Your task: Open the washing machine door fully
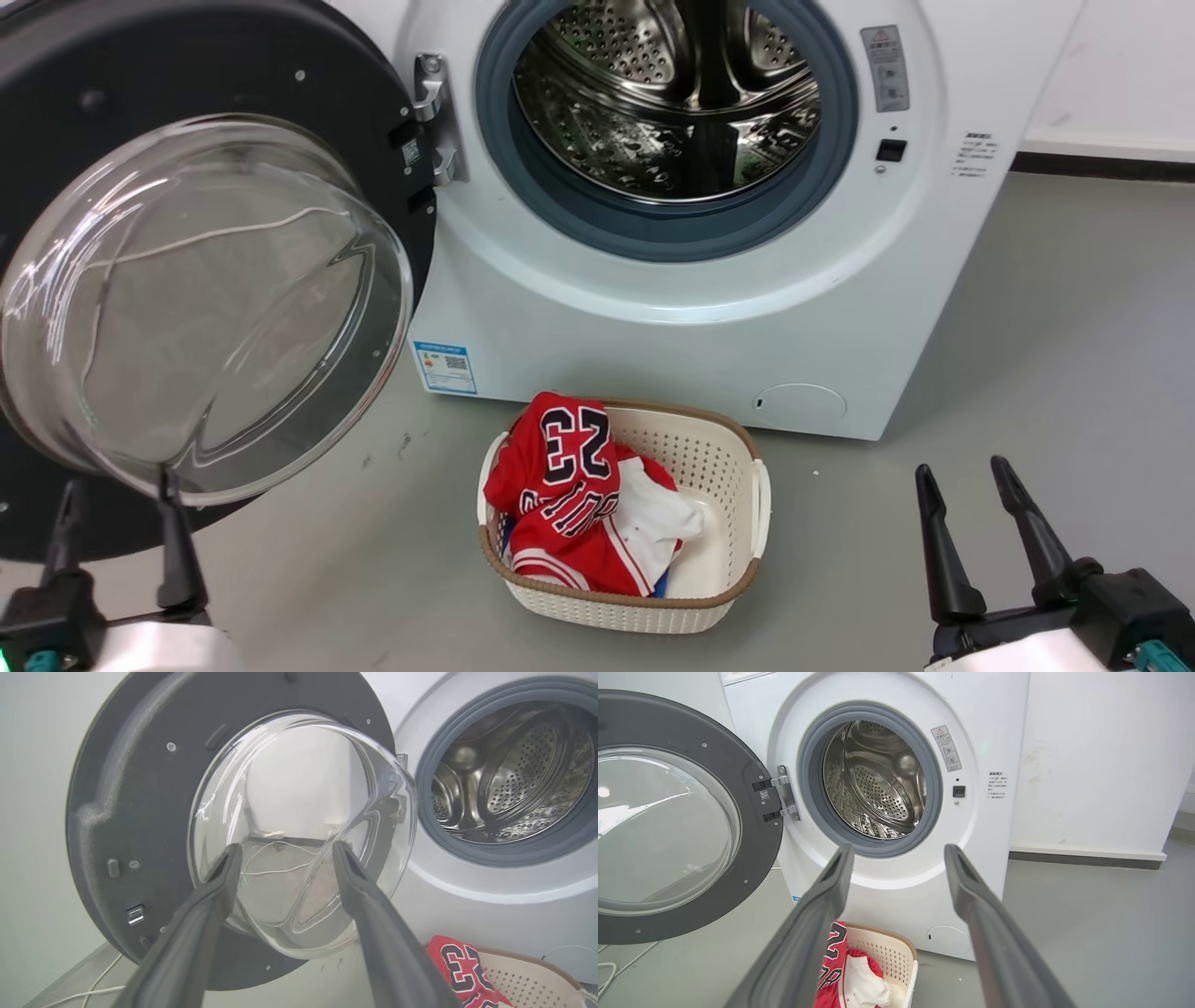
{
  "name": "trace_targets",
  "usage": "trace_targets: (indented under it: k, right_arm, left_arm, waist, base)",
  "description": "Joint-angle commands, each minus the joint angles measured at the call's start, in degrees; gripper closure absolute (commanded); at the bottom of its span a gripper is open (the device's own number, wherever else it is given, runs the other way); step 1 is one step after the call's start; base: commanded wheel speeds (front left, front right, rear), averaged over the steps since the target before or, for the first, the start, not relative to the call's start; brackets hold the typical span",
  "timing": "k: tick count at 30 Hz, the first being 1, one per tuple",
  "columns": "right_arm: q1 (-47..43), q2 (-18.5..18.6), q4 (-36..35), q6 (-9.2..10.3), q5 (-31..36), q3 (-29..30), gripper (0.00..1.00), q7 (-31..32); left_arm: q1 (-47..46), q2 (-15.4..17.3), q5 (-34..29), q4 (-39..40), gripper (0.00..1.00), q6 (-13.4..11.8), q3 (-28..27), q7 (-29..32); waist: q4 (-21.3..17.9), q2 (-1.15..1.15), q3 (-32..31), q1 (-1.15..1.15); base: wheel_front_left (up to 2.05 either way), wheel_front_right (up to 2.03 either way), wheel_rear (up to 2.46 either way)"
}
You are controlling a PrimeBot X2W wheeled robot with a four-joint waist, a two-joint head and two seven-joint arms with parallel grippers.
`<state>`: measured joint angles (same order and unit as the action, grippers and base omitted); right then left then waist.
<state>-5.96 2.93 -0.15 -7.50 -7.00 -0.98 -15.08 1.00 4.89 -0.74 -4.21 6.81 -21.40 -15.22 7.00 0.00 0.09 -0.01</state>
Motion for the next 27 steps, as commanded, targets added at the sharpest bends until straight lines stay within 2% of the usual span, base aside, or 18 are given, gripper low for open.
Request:
trace_targets:
  k: [1,9,21,27]
  right_arm:
    - [-0.38,-0.11,-0.52,0.02,0.12,0.04,0.0,-0.12]
    - [-1.36,-0.12,-3.36,0.02,0.6,1.16,0.0,-0.11]
    - [-3.38,-0.12,-6.3,0.02,0.61,1.85,0.0,-0.11]
    - [-3.96,-0.12,-6.16,0.02,0.56,1.7,0.0,-0.11]
  left_arm:
    - [0.91,-0.41,0.34,1.06,0.0,-0.18,1.03,0.13]
    - [4.38,-1.7,1.32,6.19,0.0,-1.33,7.27,0.13]
    - [8.42,-2.01,2.34,8.91,0.0,-5.95,15.97,0.13]
    - [9.21,-2.01,2.8,8.97,0.0,-5.77,19.09,0.13]
  waist:
    - [-0.76,0.0,-0.53,0.01]
    - [-3.8,0.0,-1.64,0.01]
    - [-7.58,0.0,-1.83,0.01]
    - [-7.91,0.0,-1.62,0.01]
  base:
    - [0.0,0.0,0.0]
    - [0.0,0.0,0.0]
    - [0.0,0.0,0.0]
    - [0.0,0.0,0.0]
